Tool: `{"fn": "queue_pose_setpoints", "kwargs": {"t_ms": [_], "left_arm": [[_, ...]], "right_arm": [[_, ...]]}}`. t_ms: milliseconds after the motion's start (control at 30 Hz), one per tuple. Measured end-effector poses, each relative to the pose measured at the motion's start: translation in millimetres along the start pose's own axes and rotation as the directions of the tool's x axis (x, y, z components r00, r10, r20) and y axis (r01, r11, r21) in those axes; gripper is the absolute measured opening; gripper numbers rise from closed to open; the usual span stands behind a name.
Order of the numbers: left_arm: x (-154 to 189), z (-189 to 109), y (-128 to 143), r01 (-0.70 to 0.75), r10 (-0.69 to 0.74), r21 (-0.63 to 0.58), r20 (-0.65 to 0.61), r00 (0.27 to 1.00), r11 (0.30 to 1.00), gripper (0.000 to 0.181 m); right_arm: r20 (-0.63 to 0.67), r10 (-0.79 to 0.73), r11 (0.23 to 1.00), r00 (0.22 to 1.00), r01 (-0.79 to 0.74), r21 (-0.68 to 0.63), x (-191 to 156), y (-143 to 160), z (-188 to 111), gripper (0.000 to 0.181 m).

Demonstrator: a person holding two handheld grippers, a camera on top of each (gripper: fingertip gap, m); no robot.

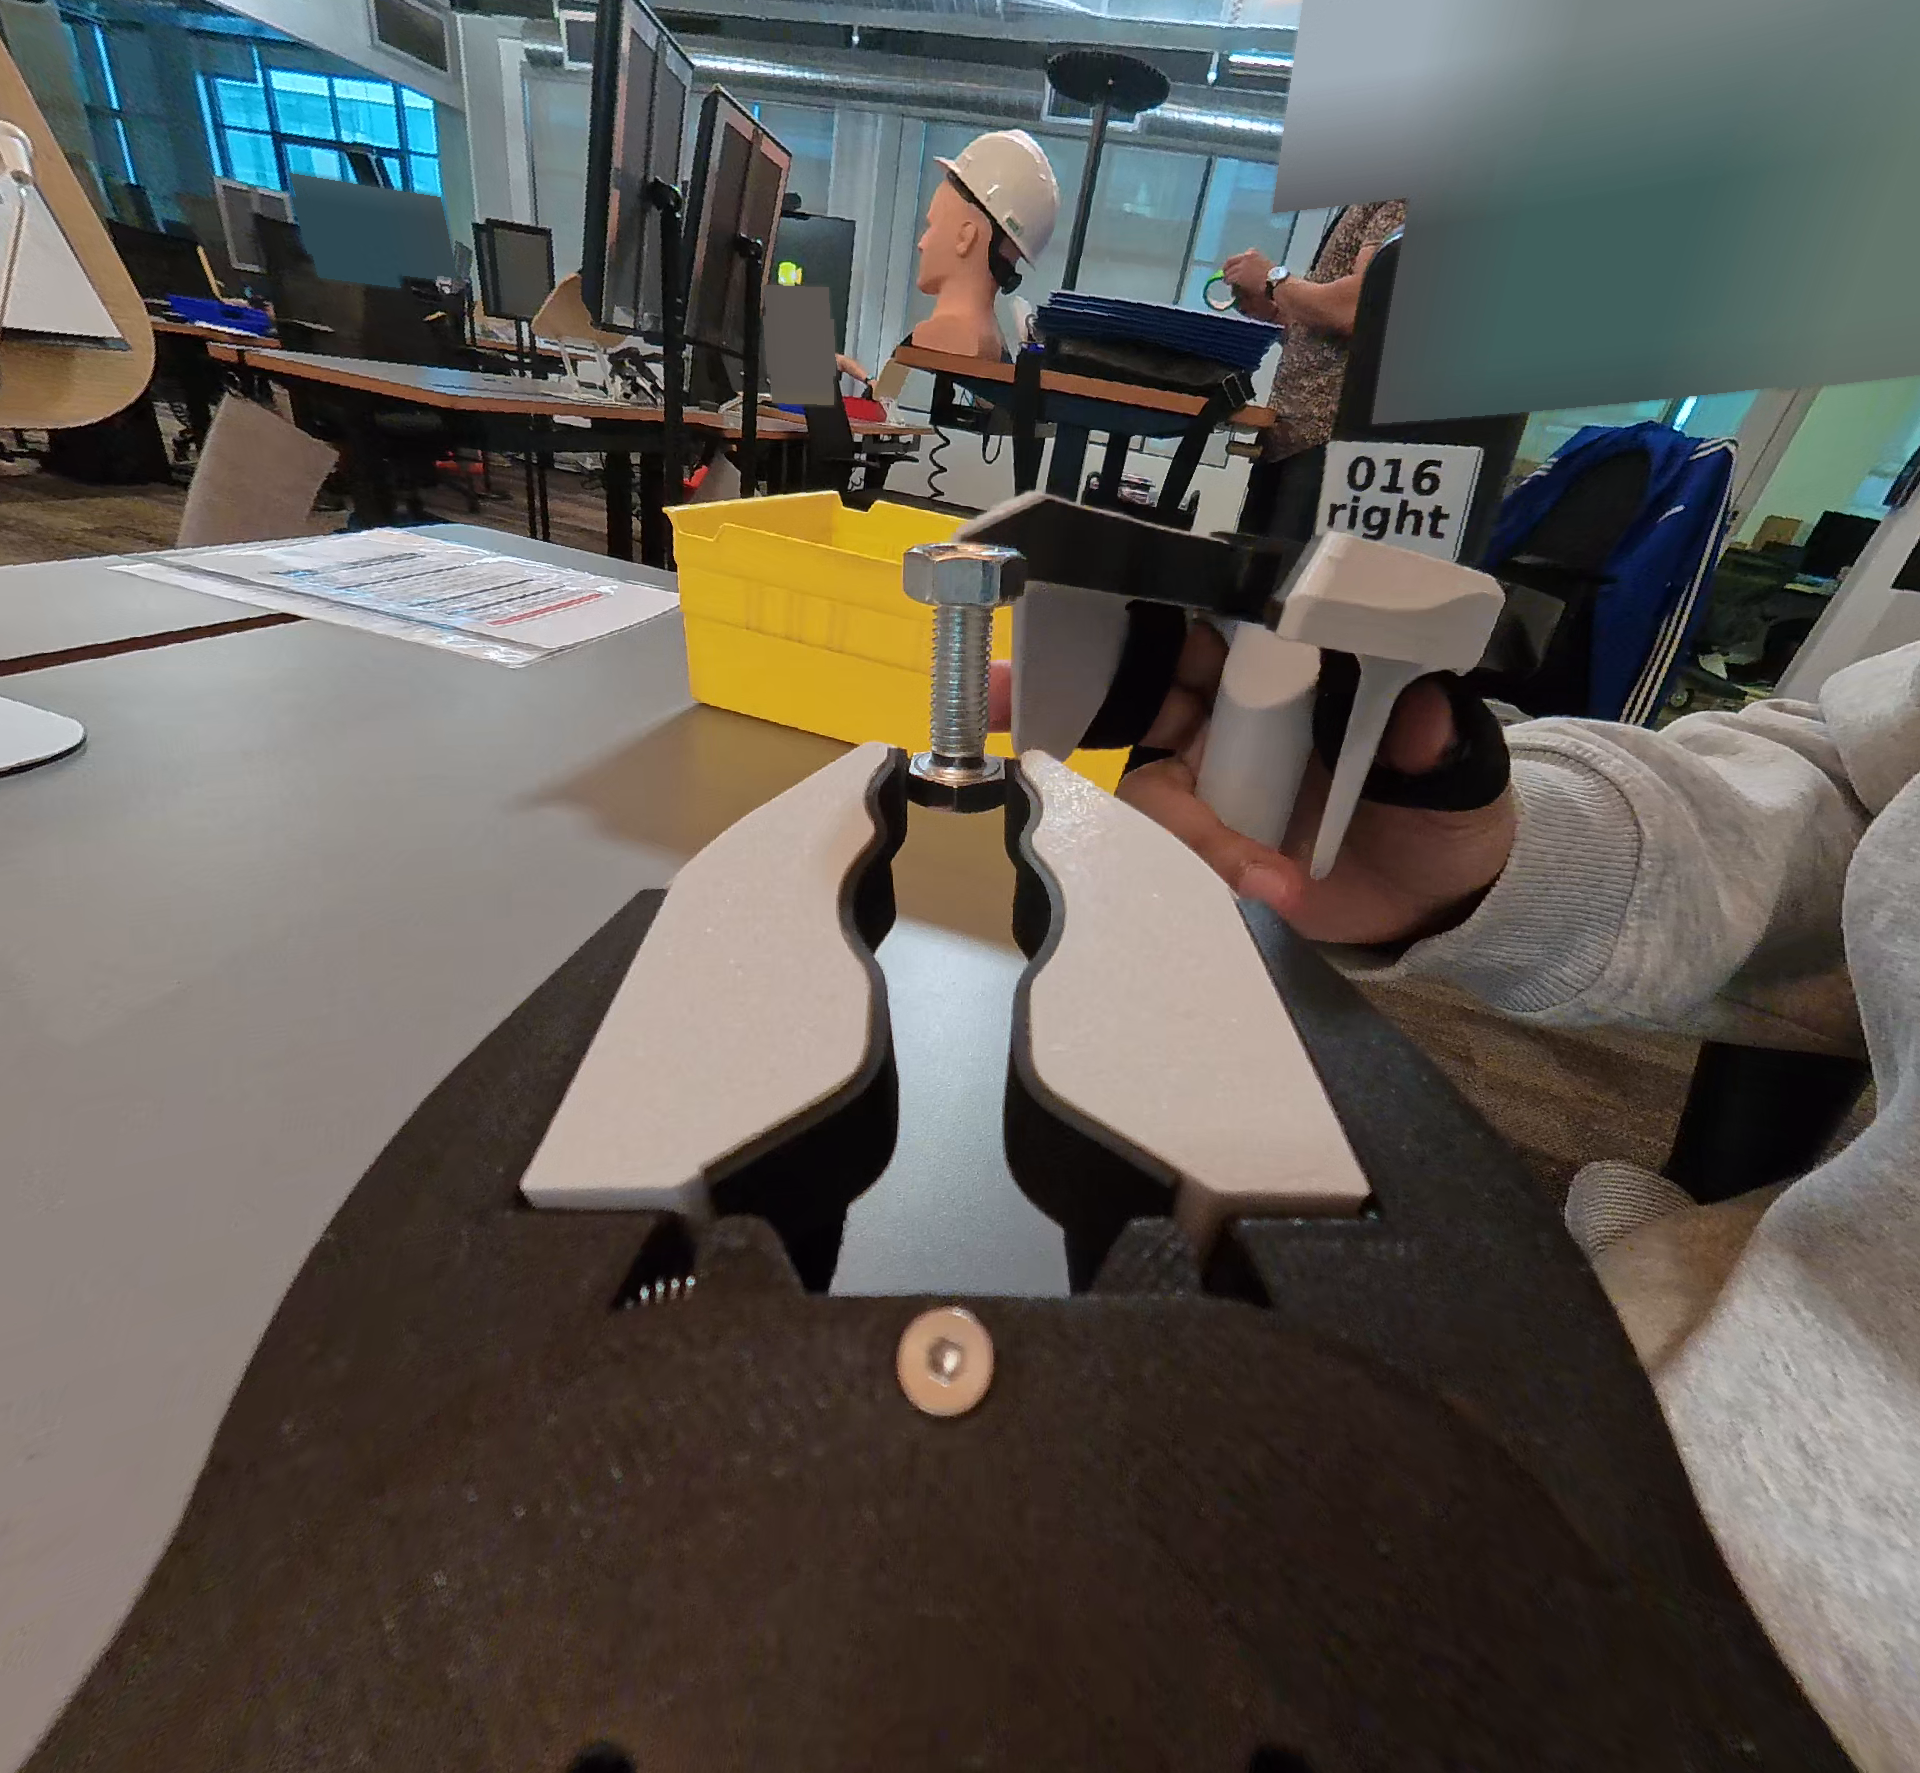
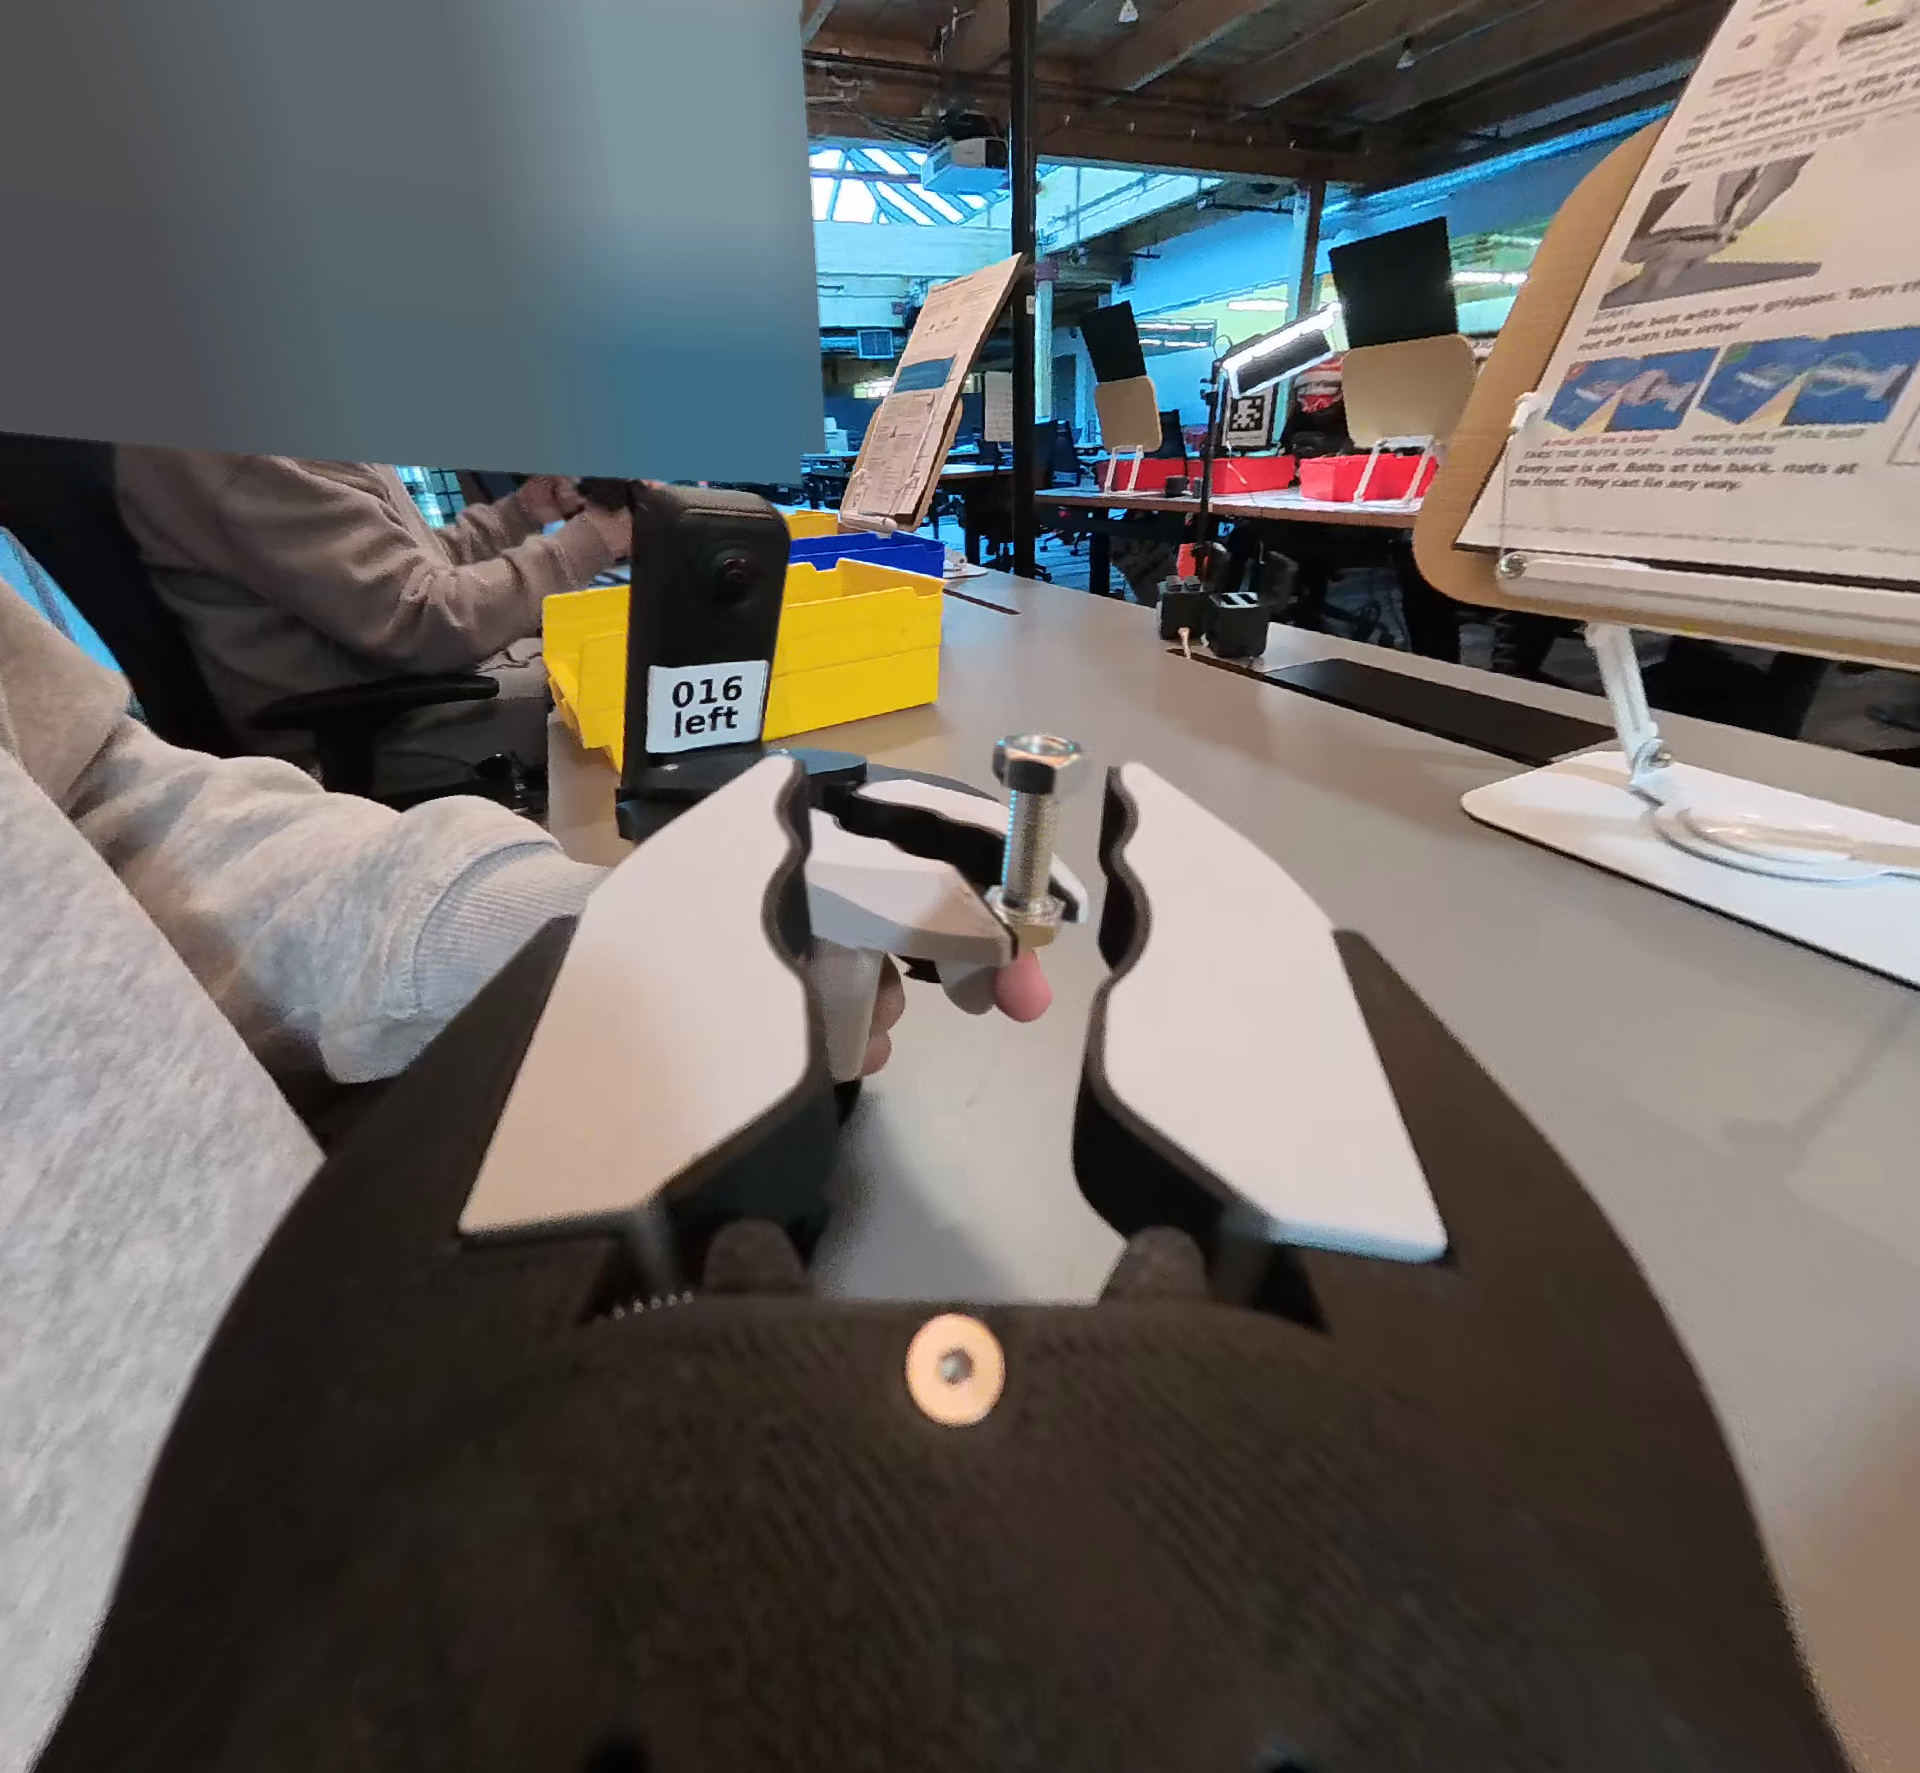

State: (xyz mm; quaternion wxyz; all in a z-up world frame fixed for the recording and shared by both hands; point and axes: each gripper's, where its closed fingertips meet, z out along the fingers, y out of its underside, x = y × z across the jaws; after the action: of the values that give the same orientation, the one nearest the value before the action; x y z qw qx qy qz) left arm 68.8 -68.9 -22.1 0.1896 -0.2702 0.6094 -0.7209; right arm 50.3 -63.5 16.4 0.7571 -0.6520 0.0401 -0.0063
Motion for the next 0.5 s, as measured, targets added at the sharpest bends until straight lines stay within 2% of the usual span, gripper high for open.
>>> {"fn": "queue_pose_setpoints", "kwargs": {"t_ms": [67, 200, 267, 333, 500], "left_arm": [[-0.2, 0.0, -0.1, 0.001, -0.001, 0.0, 0.001, 1.0, 1.0, 0.019], [-0.3, -0.1, -0.1, 0.003, -0.003, 0.001, 0.001, 1.0, 1.0, 0.019], [-0.1, -0.2, -0.1, 0.002, -0.002, 0.001, 0.001, 1.0, 1.0, 0.019], [0.1, -0.2, -0.1, 0.001, -0.001, 0.001, 0.0, 1.0, 1.0, 0.019], [0.3, -0.1, 0.0, 0.001, -0.001, 0.0, -0.001, 1.0, 1.0, 0.018]], "right_arm": [[0.02, -0.004, 1.0, 1.0, 0.004, -0.013, -3.9, 2.3, 1.3, 0.054], [0.059, -0.062, 0.997, 0.996, 0.065, -0.042, -14.5, 4.1, 1.1, 0.033], [0.044, -0.077, 0.996, 0.996, 0.079, -0.04, -12.6, 3.2, 0.3, 0.029], [0.027, -0.064, 0.997, 0.998, 0.064, -0.033, -8.4, 2.2, -0.6, 0.03], [-0.027, -0.028, 1.0, 0.999, 0.028, -0.011, 3.0, 1.2, -0.3, 0.052]]}}
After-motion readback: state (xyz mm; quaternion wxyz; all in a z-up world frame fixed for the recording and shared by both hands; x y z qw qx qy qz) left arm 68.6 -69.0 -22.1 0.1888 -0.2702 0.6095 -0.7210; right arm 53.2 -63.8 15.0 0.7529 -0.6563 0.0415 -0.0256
